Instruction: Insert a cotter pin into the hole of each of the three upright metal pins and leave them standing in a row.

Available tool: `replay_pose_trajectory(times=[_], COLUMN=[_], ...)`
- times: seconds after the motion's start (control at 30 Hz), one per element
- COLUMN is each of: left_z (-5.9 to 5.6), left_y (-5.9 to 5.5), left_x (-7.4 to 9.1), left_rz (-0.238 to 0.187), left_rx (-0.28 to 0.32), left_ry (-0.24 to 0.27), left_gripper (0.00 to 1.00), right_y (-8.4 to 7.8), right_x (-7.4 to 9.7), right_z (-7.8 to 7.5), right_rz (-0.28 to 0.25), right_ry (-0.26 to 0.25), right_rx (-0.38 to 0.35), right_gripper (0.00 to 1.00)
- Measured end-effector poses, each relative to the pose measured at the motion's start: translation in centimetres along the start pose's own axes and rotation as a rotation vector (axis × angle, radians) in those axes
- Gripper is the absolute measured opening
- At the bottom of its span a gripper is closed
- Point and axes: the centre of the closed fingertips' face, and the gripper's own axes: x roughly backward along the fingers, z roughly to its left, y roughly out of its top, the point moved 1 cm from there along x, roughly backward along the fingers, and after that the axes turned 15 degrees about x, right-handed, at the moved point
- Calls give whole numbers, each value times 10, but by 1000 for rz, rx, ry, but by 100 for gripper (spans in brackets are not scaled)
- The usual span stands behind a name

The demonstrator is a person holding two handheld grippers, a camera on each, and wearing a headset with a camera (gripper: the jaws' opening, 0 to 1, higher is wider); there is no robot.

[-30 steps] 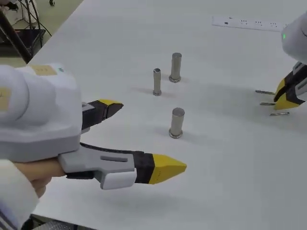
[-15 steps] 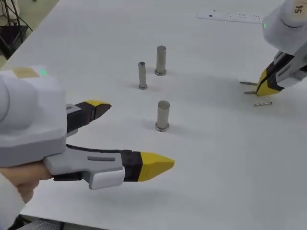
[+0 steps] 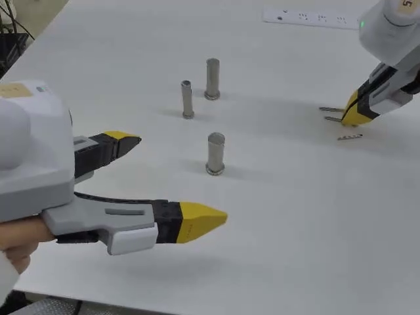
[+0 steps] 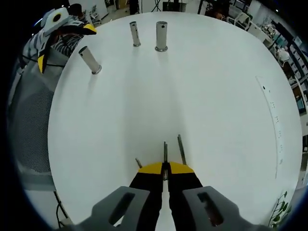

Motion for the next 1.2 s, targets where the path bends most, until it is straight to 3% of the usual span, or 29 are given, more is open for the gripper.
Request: replay_pose_trajectory(times=[0.17,0.83,1.07,1.2], left_z=[-2,-10,-19,-21], left_y=[0,3,2,4], left_x=[1,0,-5,-7], left_rz=[-3,12,22,19], left_rx=[-2,-29,-37,-18], left_ry=[-4,-24,-43,-52], left_gripper=[97,94,92,89], right_y=[0,-5,-4,5], right_x=[-2,0,17,32], right_z=[-1,-5,-9,-1], right_rz=[3,45,21,-6], right_ry=[-19,-61,-109,-168], right_rx=[-12,74,92,108], right_gripper=[0,0,0,0])
